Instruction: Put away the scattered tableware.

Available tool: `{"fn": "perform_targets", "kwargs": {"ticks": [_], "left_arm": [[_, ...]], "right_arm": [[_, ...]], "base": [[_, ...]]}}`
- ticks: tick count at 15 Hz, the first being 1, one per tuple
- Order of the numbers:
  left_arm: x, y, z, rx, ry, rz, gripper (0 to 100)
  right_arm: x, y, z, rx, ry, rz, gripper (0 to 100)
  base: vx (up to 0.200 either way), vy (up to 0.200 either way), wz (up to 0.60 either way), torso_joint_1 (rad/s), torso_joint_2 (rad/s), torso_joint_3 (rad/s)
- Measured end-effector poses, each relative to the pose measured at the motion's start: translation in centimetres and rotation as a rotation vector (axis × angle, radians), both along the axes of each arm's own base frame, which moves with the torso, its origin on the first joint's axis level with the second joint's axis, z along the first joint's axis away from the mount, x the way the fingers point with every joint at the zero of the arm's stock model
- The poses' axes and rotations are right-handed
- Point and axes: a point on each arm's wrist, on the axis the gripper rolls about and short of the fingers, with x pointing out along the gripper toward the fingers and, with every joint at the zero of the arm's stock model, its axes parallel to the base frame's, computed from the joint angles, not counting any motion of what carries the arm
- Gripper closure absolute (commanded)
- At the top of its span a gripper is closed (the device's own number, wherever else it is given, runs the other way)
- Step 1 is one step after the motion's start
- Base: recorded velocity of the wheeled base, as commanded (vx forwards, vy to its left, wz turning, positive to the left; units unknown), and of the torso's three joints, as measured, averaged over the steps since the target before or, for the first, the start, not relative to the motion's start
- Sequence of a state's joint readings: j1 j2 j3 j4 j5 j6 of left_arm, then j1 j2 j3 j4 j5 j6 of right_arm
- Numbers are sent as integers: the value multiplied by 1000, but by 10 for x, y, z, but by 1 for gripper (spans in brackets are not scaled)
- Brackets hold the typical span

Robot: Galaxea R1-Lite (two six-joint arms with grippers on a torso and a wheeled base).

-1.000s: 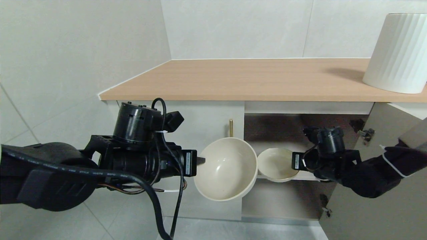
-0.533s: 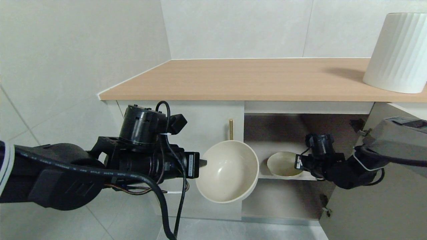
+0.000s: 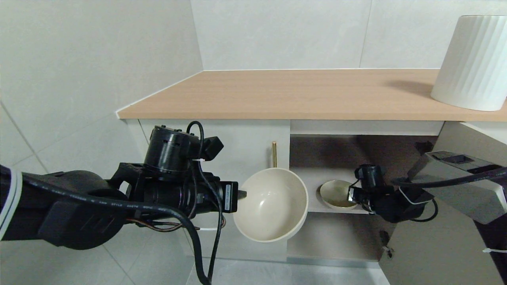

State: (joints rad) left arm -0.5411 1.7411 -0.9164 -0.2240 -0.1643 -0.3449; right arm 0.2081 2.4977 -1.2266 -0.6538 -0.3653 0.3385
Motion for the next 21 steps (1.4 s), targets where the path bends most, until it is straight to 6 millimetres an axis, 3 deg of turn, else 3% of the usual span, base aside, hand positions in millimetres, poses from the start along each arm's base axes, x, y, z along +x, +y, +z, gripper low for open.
{"fn": "perform_targets", "kwargs": {"ticks": [9,10,17,19,21], "left_arm": [[2,-1,-5,7,12,0,100],[2,-2,-5,8,12,-1,100],[1,-6,-8,28,16,4,100],[1,-13,-14,68,10,33,100],[6,-23,-26,147,9,93,100]], "right_arm": [[21,1,-4,18,-54,-41,100],[21,1,-4,18,-56,-41,0],[17,0,1,31,-54,-46,0],[4,1,19,43,-36,-21,0],[-18,9,50,76,4,57,0]], "base": [[0,0,0,0,0,0],[0,0,0,0,0,0],[0,0,0,0,0,0],[0,0,0,0,0,0],[0,0,0,0,0,0]]}}
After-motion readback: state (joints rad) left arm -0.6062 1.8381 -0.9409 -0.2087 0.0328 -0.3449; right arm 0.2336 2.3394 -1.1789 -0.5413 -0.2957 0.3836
